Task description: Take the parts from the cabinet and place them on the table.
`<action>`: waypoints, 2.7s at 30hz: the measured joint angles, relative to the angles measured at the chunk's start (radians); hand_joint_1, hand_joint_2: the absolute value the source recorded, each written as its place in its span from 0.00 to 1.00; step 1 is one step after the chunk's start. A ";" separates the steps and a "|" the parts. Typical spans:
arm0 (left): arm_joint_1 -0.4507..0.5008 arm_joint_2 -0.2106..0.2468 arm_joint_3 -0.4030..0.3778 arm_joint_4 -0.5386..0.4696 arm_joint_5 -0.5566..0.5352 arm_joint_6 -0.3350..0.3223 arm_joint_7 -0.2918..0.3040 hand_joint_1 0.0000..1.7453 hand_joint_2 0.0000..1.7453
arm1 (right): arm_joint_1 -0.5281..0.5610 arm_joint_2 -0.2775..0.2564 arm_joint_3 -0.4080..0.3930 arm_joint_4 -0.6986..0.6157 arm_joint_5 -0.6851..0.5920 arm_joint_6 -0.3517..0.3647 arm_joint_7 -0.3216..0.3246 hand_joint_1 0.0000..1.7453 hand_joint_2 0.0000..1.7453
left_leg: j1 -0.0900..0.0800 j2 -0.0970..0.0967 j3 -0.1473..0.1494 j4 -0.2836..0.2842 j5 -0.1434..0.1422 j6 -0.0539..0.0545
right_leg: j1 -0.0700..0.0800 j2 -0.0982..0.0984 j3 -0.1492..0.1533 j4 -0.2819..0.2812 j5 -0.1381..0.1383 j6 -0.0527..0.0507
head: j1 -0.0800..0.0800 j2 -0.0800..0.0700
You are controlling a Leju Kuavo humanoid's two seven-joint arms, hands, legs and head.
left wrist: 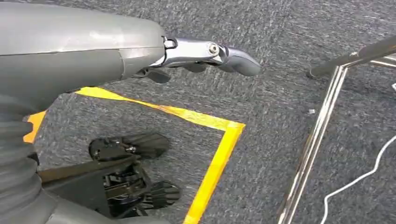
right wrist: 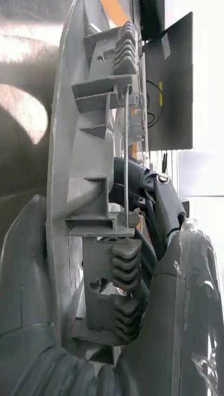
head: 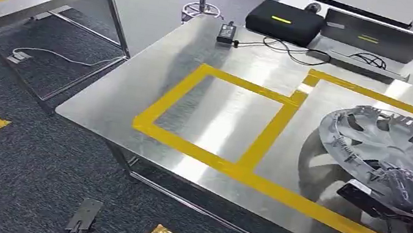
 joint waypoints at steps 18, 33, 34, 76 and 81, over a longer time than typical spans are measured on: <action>0.004 0.001 0.004 0.000 0.002 0.027 0.030 0.00 0.00 | -0.005 -0.004 0.002 0.020 -0.001 -0.001 0.008 0.00 1.00 | 0.000 0.000 -0.001 0.000 0.000 0.000 | 0.000 0.000 -0.001 0.000 0.000 0.000 | 0.000 0.000; 0.009 0.002 0.005 0.000 0.001 0.024 0.029 0.00 0.00 | 0.014 -0.005 0.002 -0.070 -0.083 0.027 0.001 0.00 1.00 | 0.000 0.000 -0.001 0.000 0.000 0.000 | 0.000 -0.001 -0.001 0.000 0.000 0.000 | 0.000 0.000; 0.010 0.002 0.005 0.000 0.002 0.025 0.028 0.00 0.00 | 0.017 -0.005 0.002 -0.081 -0.099 0.029 -0.004 0.00 1.00 | 0.000 0.000 -0.001 0.000 0.000 0.000 | 0.000 -0.001 -0.001 0.000 0.000 0.000 | 0.000 0.000; 0.073 0.009 0.078 0.000 0.103 0.066 -0.031 0.00 0.00 | 0.647 0.146 -0.185 -0.896 -0.266 -0.255 -0.185 0.00 0.00 | 0.000 0.000 -0.003 0.000 -0.003 -0.002 | 0.000 0.000 -0.003 0.000 -0.002 -0.001 | 0.000 0.000; 0.076 0.009 0.083 0.000 0.103 0.069 -0.031 0.00 0.00 | 0.688 0.176 -0.202 -0.916 -0.280 -0.266 -0.192 0.00 0.00 | 0.000 0.000 -0.002 0.000 -0.002 -0.002 | 0.000 0.000 -0.003 0.000 -0.002 -0.001 | 0.000 0.000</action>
